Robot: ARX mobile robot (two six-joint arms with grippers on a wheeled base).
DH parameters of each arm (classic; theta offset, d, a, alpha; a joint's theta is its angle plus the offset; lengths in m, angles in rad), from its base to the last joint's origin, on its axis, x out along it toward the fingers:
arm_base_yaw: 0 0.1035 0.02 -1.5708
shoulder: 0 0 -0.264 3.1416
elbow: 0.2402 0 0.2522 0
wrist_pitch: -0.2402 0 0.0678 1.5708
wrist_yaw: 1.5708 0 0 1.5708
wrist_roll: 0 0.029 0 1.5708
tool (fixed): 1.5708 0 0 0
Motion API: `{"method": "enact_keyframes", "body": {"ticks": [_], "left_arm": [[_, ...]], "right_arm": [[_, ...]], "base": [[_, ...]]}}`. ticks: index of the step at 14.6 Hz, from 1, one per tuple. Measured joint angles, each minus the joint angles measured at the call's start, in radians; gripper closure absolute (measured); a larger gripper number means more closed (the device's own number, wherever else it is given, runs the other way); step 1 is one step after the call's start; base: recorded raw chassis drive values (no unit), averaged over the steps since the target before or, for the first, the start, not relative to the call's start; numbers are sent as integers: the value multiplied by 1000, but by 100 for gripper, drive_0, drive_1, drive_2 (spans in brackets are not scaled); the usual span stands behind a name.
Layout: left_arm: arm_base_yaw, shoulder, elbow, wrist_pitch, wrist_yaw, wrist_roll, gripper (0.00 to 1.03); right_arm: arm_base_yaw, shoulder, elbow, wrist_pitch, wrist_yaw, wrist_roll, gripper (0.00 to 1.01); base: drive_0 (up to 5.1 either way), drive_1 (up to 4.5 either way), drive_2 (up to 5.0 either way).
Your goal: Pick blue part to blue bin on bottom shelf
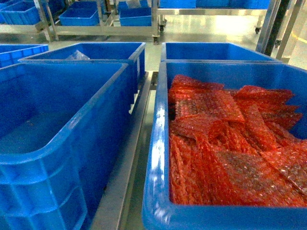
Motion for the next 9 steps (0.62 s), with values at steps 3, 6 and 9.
{"method": "enact_keyframes", "body": {"ticks": [3,6,9], "left_arm": [[0,3,0,-4,2,0,59],[0,0,0,-3,2,0,59],[0,0,0,-2,2,0,59]], "right_arm": [[0,0,0,-4,0,0,3],[0,0,0,-2,0,0,3],[0,0,0,-3,0,0,3]], "base": [[0,0,0],[0,0,0],[0,0,0]]}}
